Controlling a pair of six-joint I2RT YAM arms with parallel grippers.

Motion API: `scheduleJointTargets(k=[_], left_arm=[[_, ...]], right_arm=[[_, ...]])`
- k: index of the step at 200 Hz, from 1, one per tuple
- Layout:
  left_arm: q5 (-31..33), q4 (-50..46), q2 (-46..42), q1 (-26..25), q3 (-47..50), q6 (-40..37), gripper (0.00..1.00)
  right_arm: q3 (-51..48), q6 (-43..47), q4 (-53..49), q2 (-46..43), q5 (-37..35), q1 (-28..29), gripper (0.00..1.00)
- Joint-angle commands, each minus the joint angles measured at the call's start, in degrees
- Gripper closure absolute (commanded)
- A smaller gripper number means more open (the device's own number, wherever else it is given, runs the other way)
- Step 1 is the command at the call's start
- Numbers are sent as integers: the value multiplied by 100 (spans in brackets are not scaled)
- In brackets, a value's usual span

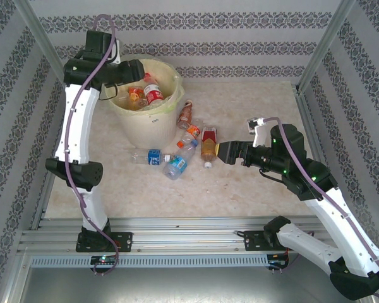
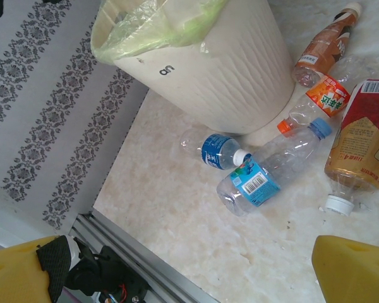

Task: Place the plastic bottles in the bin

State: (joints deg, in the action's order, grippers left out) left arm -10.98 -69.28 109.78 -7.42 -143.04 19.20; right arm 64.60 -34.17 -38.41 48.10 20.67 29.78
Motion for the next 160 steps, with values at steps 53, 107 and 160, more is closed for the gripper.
scheduleJointTargets(k=[53, 107, 160], left_arm=[[-830, 1386, -2912, 19, 3611, -1567, 18], [-1211, 1855, -4447, -58, 6075, -1740, 5], [-1044, 2432, -5014, -542, 7614, -1967, 0]], right_arm=[[-86, 60, 158, -20, 239, -7, 2], [-105, 3, 194, -46, 280, -5, 2], [-182, -3, 193, -129, 297, 6, 2]])
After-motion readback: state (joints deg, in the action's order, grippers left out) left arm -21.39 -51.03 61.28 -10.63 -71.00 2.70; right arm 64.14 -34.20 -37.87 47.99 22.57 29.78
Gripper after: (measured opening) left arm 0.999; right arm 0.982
